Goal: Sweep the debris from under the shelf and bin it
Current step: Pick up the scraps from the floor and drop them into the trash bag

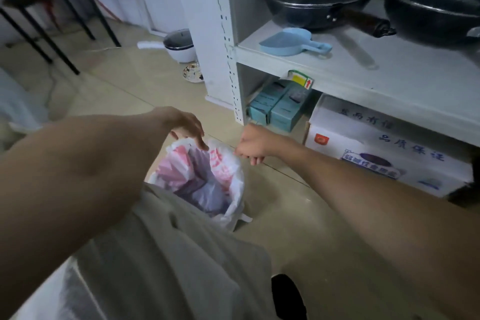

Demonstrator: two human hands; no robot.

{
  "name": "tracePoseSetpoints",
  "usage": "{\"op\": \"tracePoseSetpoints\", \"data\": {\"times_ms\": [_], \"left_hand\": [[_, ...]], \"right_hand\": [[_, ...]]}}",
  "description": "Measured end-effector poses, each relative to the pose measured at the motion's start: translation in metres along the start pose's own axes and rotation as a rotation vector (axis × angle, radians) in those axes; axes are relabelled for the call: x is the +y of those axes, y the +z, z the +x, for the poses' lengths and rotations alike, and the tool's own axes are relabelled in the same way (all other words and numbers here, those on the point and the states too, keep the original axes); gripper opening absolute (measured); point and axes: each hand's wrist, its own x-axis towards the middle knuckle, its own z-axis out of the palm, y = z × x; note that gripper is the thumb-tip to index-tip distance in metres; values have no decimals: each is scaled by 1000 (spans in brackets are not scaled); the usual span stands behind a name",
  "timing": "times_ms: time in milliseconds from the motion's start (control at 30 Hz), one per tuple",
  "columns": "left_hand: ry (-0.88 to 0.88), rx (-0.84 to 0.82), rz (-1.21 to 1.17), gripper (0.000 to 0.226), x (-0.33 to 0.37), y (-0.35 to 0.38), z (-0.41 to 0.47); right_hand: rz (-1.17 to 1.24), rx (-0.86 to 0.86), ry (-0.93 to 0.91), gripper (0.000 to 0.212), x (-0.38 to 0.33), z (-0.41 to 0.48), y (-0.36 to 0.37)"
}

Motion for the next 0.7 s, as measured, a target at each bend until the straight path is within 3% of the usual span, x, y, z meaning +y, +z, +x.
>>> {"op": "tracePoseSetpoints", "data": {"times_ms": [333,500,700], "left_hand": [[-149,-130,161,60,-41,33,12],[-150,9,168,43,-42,37,21],[-46,46,32,61,15,47,34]], "right_hand": [[-94,53,91,16,-6,8,51],[-45,112,116,37,11,7,52],[-36,231,147,36,59,-11,20]]}}
